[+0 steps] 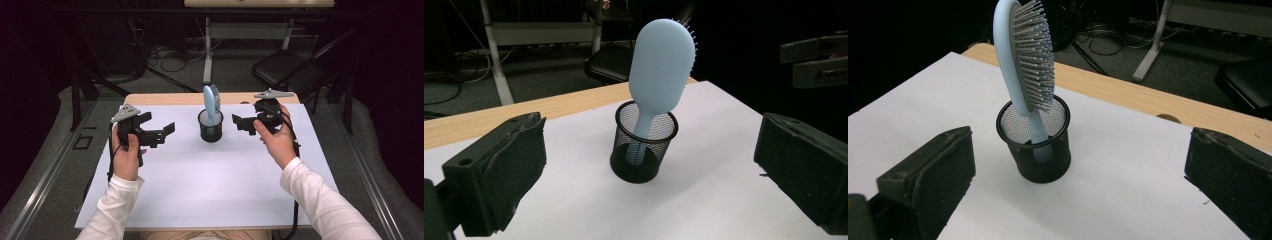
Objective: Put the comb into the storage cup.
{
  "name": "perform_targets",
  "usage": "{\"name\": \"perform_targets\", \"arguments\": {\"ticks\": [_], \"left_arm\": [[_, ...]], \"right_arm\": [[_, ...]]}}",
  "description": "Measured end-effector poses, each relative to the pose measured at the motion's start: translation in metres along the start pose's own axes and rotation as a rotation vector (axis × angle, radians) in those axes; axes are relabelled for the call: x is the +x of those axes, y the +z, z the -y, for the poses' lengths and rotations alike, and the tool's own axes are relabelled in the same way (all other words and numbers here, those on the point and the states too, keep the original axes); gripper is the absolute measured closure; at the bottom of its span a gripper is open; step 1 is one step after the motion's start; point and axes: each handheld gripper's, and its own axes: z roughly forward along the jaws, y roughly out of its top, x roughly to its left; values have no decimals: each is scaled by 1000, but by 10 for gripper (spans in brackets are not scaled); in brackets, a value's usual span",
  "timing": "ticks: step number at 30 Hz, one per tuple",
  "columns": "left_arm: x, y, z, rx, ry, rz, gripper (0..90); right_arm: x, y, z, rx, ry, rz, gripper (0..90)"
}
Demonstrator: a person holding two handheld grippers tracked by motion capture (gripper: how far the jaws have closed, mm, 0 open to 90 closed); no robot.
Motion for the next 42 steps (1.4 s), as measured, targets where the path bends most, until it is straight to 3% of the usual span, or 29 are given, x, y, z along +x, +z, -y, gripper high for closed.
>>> {"name": "perform_targets", "arguments": {"ticks": [12,21,35,42], "left_arm": [[7,-13,4,16,-5,-5,4],[15,-33,16,36,2,-24,5],[27,-51,49,26,-6,-56,7],[35,-56,70,15,-32,-70,7]], "right_arm": [[-5,-33,21,-36,-11,3,0],[-10,-54,50,-48,-22,30,0],[-32,-70,106,-53,99,67,0],[-38,-77,129,-69,124,98,0]]}}
